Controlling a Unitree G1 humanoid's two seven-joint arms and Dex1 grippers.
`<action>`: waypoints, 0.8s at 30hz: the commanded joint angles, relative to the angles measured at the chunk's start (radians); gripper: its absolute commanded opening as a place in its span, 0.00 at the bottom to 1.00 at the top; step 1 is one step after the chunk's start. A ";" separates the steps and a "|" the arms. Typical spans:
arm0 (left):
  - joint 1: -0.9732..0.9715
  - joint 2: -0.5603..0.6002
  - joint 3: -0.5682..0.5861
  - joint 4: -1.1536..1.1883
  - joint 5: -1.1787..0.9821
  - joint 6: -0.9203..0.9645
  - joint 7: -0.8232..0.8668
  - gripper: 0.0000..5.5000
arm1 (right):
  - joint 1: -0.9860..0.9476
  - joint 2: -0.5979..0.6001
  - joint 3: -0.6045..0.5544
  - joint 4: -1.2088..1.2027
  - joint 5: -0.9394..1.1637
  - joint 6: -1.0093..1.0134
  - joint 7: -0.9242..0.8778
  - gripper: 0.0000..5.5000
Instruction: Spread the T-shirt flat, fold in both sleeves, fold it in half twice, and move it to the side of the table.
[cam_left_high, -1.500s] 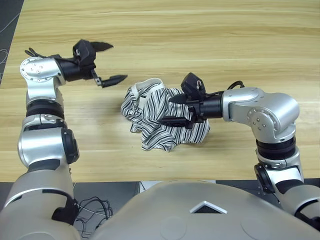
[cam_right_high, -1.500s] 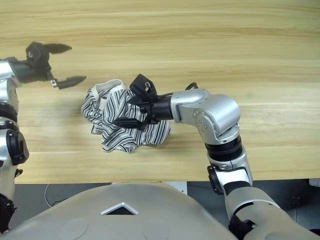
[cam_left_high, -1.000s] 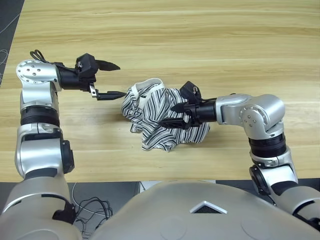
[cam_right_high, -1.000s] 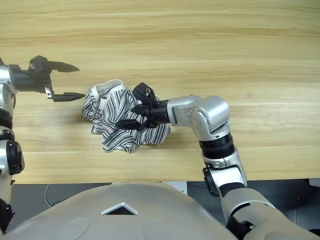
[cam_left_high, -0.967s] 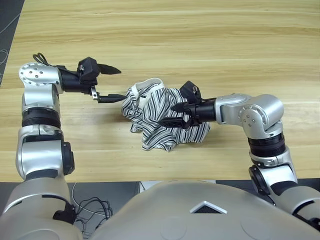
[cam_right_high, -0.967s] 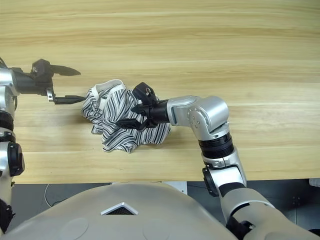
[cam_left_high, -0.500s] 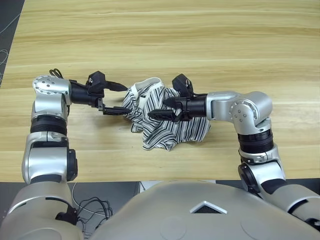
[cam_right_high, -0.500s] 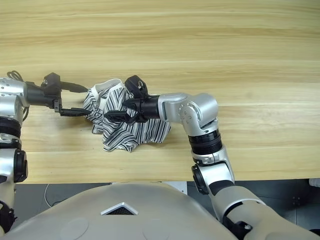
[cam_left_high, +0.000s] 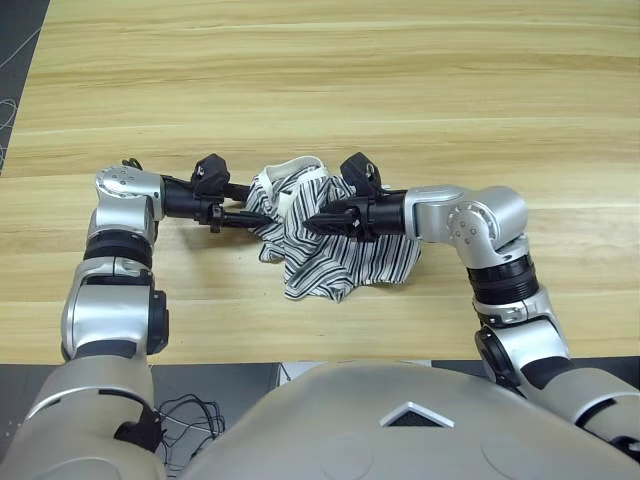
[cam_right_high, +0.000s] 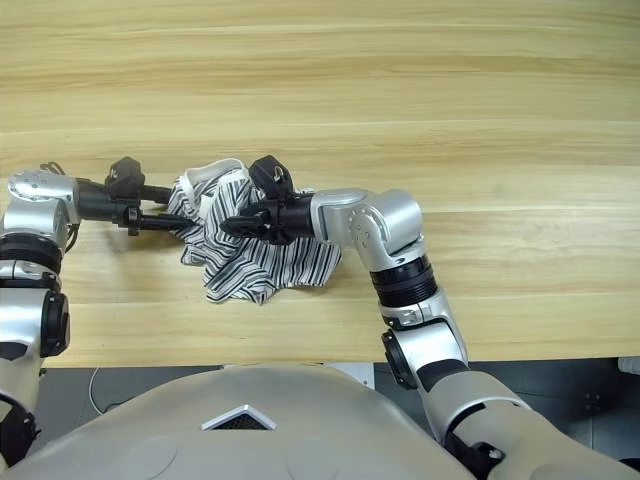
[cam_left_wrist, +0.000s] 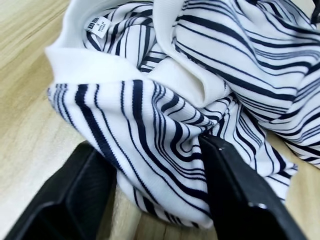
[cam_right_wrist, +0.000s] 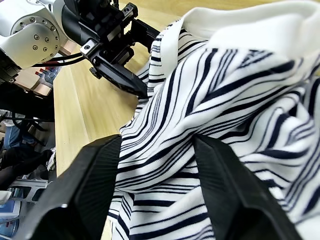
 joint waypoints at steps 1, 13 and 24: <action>-0.041 0.017 0.038 -0.006 -0.038 0.032 -0.044 0.38 | -0.024 0.008 0.002 0.029 -0.015 -0.025 0.001 0.34; -0.038 0.025 0.041 -0.051 -0.078 0.071 -0.080 0.03 | -0.039 0.020 -0.019 0.053 -0.011 -0.042 0.002 0.02; -0.031 0.037 0.023 -0.106 -0.121 0.067 -0.081 0.02 | -0.038 -0.028 -0.041 0.002 0.003 -0.009 0.017 0.02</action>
